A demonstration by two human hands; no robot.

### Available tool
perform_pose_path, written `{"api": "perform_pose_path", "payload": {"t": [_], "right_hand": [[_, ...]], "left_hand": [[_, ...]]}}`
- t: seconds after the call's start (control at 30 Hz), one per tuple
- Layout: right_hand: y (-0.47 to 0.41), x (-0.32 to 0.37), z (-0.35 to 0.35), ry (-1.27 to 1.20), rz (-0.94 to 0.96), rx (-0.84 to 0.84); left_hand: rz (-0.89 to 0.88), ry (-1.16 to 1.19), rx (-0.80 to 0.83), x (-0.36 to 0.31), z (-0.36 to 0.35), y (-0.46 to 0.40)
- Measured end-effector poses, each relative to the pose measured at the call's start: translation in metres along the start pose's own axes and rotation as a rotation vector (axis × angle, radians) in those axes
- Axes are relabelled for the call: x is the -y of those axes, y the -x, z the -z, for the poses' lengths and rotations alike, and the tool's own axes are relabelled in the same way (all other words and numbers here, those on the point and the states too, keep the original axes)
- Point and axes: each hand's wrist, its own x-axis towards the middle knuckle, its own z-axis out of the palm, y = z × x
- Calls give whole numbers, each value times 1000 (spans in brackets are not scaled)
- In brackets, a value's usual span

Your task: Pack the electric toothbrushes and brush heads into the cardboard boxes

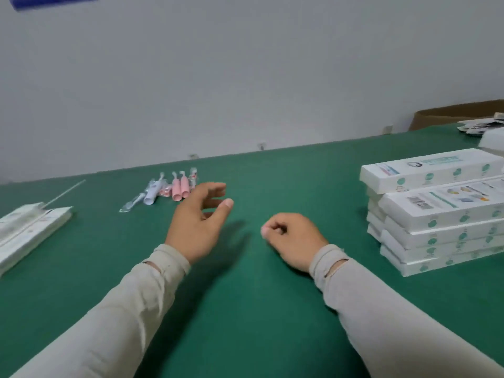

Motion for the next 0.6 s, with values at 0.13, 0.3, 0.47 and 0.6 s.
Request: {"api": "perform_pose_path", "payload": {"t": [0.13, 0.3, 0.47, 0.6], "right_hand": [[7, 8, -3, 71, 38, 3], [14, 36, -22, 168, 135, 22], [17, 73, -55, 135, 219, 13], [24, 80, -83, 130, 241, 37]], "left_hand": [[222, -278, -160, 70, 99, 35], [359, -679, -292, 110, 191, 64], [514, -1126, -224, 126, 261, 50], [679, -1283, -77, 148, 285, 42]]}}
